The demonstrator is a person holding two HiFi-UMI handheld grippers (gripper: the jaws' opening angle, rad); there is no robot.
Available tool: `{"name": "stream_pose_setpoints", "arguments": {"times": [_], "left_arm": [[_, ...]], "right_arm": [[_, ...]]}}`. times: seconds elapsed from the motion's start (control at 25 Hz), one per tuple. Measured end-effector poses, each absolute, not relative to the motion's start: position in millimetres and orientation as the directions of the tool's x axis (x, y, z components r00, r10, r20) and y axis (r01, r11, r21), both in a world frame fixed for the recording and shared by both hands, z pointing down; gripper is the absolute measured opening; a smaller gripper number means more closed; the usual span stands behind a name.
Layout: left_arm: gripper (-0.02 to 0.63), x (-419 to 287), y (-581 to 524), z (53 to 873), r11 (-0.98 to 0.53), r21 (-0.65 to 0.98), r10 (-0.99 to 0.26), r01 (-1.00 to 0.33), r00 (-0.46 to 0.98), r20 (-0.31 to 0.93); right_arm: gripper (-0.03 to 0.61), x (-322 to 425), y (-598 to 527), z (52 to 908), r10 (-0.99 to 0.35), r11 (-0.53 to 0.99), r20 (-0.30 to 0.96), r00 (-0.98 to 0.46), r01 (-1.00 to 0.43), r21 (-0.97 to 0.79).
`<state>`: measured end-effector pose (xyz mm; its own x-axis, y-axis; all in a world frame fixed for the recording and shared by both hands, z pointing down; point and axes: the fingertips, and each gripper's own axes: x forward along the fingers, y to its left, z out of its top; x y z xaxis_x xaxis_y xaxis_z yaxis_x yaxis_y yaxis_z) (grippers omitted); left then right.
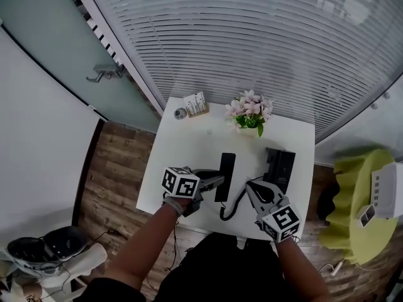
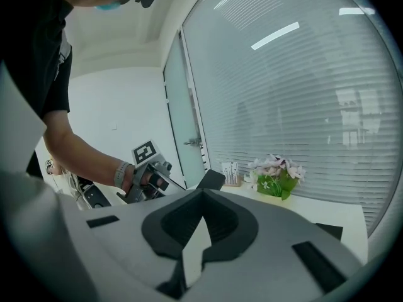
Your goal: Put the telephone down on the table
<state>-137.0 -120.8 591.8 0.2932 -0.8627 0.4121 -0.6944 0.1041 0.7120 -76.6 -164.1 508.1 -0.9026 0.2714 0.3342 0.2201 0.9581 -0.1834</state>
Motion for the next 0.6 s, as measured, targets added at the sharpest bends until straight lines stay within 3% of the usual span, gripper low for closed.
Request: {"name": "stream_pose_setpoints", "arguments": {"times": [0.6], "left_arm": [[0.08,-199.9,-60.3,644.4,0.245,0.723,-0.833,-0.646,0.241,0.497]], "right_arm": [[0.021,-160.2,-102.5,538.4,0.394,0.917,0.347,-0.851,0.342,-0.204]]}}
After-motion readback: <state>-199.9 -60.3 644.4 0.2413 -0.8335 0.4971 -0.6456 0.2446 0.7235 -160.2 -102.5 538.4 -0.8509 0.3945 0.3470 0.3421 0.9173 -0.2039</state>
